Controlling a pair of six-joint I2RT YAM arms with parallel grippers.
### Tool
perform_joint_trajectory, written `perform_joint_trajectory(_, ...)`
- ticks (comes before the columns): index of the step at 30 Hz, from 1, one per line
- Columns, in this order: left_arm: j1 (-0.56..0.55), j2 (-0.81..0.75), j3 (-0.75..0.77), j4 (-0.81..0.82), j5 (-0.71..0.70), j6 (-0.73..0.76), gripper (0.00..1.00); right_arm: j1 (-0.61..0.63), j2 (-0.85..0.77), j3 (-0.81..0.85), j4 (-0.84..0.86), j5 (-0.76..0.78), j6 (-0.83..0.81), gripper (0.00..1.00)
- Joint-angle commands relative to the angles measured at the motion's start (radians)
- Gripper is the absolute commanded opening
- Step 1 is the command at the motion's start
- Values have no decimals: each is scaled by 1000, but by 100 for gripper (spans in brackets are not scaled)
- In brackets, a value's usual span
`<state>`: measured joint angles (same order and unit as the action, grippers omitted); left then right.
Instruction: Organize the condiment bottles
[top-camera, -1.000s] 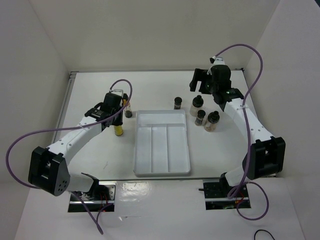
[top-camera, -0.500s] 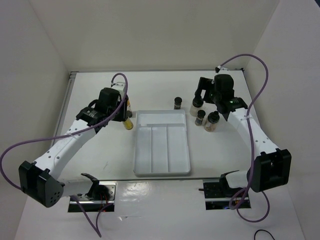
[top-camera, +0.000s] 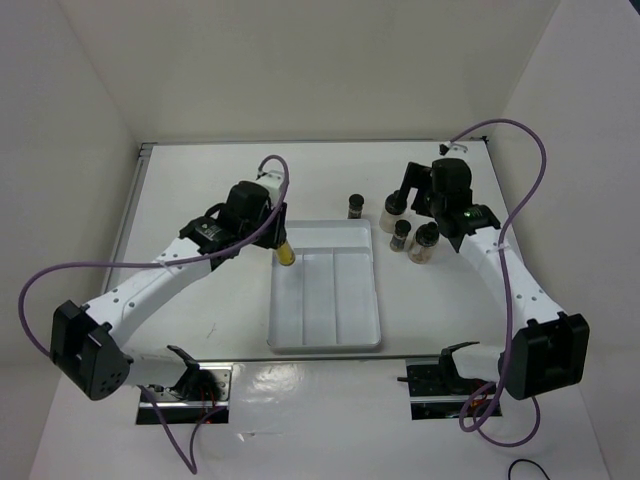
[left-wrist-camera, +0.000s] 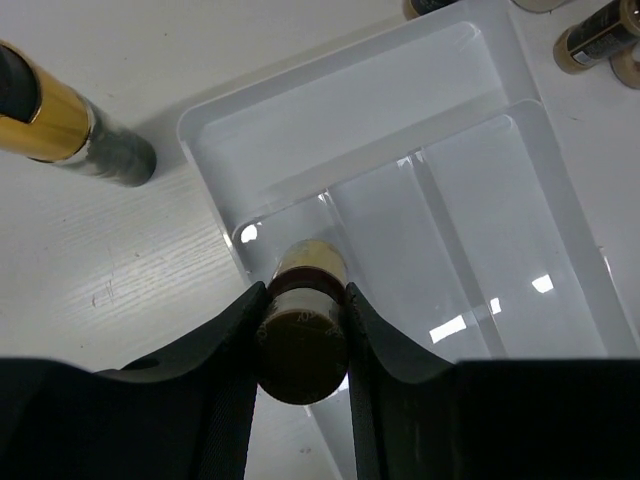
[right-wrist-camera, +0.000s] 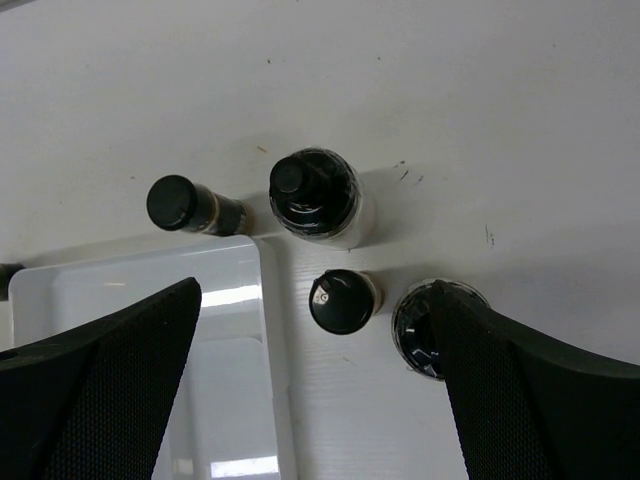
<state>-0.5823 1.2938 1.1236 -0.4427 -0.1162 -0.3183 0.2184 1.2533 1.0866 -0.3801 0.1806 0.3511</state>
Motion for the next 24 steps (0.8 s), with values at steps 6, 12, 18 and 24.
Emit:
perform_joint_trajectory(6,-42,70,-22,137,-97,-19,11,9,-16,-8,-38,22,-8,99)
perform_joint_trajectory(12,-51,134,-22,150,-174,-19,11,9,-15,-37,-5,-84,-61,99)
perform_joint_trajectory(18,-51,154,-44,177,-192,-19,14,9,76,-17,4,-141,-81,99)
perform_joint_trajectory(24,-51,176,-53,177,-212,-28,33,9,142,-17,4,-173,-81,99)
